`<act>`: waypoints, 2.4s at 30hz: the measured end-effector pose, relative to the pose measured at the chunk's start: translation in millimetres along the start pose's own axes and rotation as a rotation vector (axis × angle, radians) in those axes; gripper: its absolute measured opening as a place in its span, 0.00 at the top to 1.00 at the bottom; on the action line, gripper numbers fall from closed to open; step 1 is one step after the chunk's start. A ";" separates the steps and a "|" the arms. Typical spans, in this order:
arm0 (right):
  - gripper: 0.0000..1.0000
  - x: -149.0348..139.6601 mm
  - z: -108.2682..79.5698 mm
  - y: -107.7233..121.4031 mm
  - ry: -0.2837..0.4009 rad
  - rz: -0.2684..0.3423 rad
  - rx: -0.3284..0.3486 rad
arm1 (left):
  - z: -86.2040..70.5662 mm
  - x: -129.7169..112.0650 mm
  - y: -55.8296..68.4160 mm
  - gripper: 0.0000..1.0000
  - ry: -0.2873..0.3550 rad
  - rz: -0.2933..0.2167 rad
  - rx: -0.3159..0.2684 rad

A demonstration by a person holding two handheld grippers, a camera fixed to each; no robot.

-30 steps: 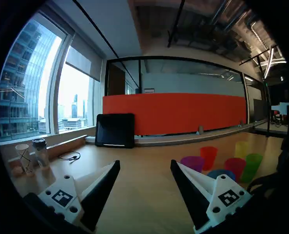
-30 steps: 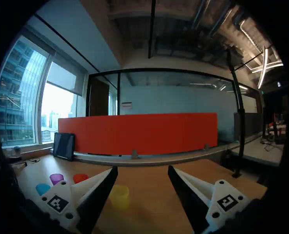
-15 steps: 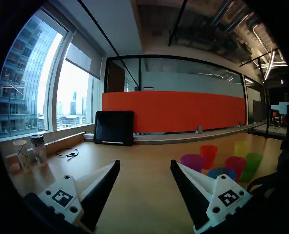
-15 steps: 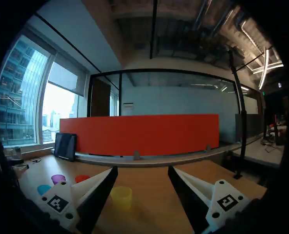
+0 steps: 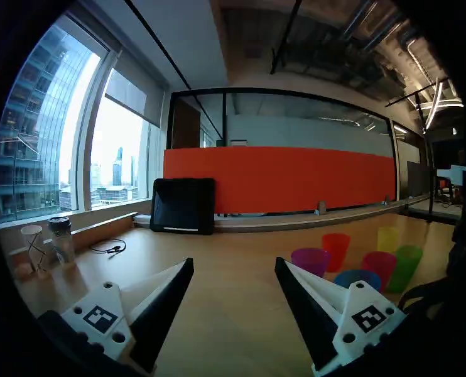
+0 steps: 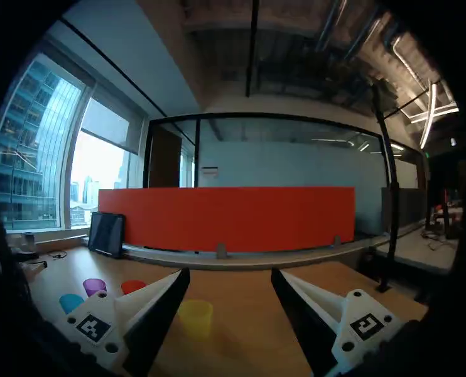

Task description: Pour water

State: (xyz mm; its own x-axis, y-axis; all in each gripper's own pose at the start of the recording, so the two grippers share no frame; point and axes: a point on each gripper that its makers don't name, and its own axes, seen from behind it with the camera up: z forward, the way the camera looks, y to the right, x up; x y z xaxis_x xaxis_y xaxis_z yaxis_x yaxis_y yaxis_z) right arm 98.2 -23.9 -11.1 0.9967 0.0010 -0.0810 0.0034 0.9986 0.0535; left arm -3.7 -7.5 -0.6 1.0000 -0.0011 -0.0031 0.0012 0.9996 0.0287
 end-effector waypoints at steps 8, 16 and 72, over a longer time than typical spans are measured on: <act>0.00 -4.1 -0.6 4.2 0.023 -0.005 0.008 | -0.1 -0.3 -0.1 0.04 0.000 0.000 0.000; 0.01 -30.5 2.1 6.1 0.011 0.017 0.017 | -0.2 -0.2 -0.4 0.04 0.000 0.000 0.000; 0.01 -97.8 2.1 23.3 -0.079 0.001 -0.050 | 0.4 -0.2 -0.4 0.04 0.000 0.000 0.000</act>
State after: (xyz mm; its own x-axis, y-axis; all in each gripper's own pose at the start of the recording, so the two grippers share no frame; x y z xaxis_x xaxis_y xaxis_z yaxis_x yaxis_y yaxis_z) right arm 1.0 -0.9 0.2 1.0000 -0.0005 -0.0024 0.0005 1.0000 0.0039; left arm -3.8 -7.9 -0.3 1.0000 -0.0007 -0.0030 0.0007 0.9996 0.0288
